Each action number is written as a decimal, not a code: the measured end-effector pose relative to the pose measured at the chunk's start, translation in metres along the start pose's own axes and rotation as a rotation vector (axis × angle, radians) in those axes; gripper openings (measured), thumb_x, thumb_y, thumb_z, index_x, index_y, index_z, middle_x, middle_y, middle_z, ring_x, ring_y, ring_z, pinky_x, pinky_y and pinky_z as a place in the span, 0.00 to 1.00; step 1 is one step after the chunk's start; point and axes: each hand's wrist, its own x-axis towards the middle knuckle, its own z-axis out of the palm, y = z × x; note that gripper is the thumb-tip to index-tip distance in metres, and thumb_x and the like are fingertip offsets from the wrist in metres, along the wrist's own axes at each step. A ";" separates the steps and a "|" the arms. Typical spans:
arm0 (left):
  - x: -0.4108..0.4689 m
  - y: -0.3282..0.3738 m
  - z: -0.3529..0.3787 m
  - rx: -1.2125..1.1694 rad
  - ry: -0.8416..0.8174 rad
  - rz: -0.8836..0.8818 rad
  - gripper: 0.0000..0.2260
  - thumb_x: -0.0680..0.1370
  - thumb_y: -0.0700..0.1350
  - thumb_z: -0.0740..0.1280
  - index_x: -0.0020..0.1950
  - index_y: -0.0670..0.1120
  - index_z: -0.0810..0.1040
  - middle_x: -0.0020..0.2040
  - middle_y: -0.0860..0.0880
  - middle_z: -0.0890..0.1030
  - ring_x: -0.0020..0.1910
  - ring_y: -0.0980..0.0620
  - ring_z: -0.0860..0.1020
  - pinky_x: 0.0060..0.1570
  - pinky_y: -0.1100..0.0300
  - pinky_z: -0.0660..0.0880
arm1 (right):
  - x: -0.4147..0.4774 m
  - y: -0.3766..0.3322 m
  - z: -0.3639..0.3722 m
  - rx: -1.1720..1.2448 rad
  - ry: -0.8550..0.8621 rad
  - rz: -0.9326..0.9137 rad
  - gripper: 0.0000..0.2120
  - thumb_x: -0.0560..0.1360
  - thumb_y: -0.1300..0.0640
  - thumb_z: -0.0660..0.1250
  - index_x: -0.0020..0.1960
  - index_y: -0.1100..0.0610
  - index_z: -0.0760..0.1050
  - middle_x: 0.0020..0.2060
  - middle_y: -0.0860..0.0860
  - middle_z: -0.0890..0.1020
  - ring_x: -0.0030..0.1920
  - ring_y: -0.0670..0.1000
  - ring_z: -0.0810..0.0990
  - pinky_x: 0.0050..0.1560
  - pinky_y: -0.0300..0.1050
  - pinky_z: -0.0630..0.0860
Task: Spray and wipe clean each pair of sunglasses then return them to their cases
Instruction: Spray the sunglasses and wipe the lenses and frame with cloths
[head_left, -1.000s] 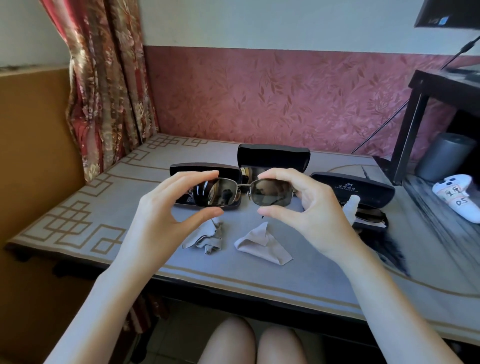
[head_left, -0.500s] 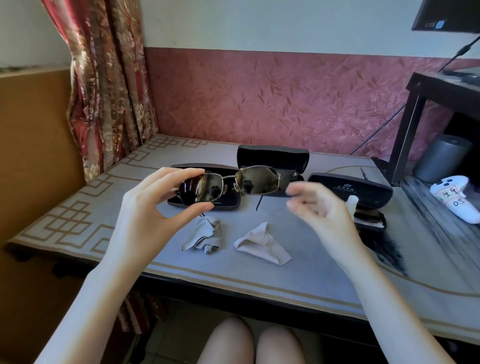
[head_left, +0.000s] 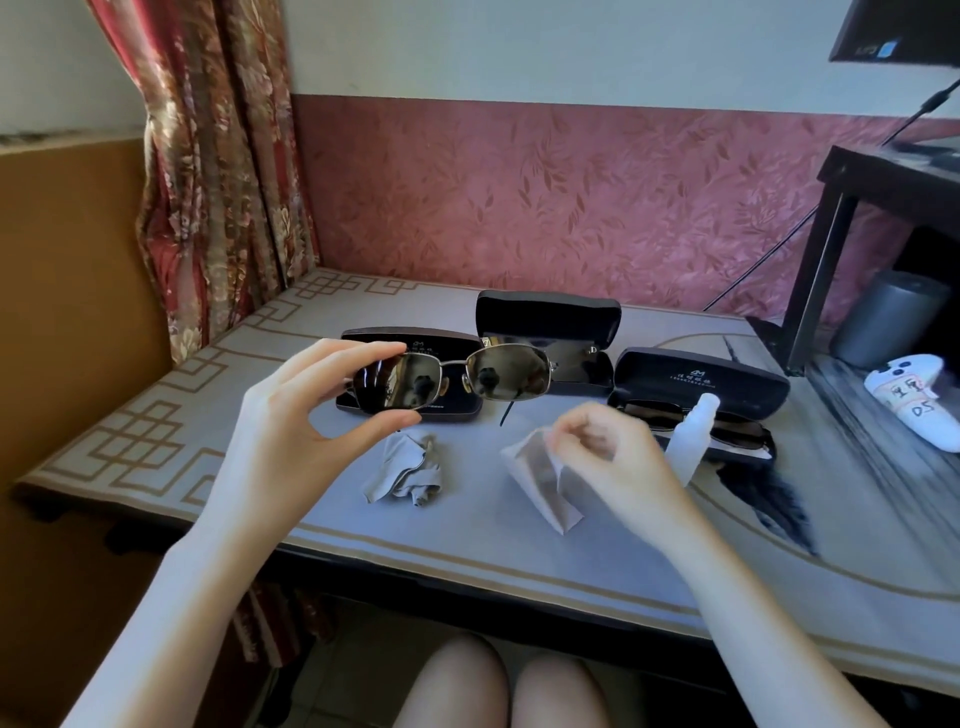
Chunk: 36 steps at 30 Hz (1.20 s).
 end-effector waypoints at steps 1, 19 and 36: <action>0.000 0.000 0.000 0.003 -0.004 0.003 0.21 0.69 0.52 0.72 0.61 0.50 0.79 0.55 0.58 0.79 0.54 0.61 0.77 0.59 0.62 0.74 | 0.001 -0.007 -0.006 0.024 0.030 -0.014 0.05 0.77 0.58 0.68 0.42 0.53 0.78 0.38 0.43 0.84 0.42 0.40 0.80 0.49 0.34 0.72; -0.001 0.001 0.010 0.027 -0.040 0.040 0.22 0.69 0.52 0.72 0.62 0.49 0.79 0.55 0.59 0.78 0.55 0.67 0.74 0.59 0.71 0.70 | 0.027 -0.102 -0.022 -0.175 -0.115 -0.492 0.04 0.76 0.59 0.70 0.43 0.55 0.83 0.39 0.51 0.79 0.36 0.48 0.77 0.42 0.35 0.71; -0.003 0.004 0.013 -0.007 -0.039 0.023 0.21 0.69 0.50 0.73 0.61 0.47 0.80 0.54 0.57 0.79 0.54 0.68 0.74 0.58 0.73 0.69 | 0.021 -0.065 -0.024 0.027 -0.136 -0.356 0.09 0.73 0.68 0.71 0.47 0.56 0.82 0.46 0.47 0.83 0.50 0.46 0.82 0.57 0.38 0.76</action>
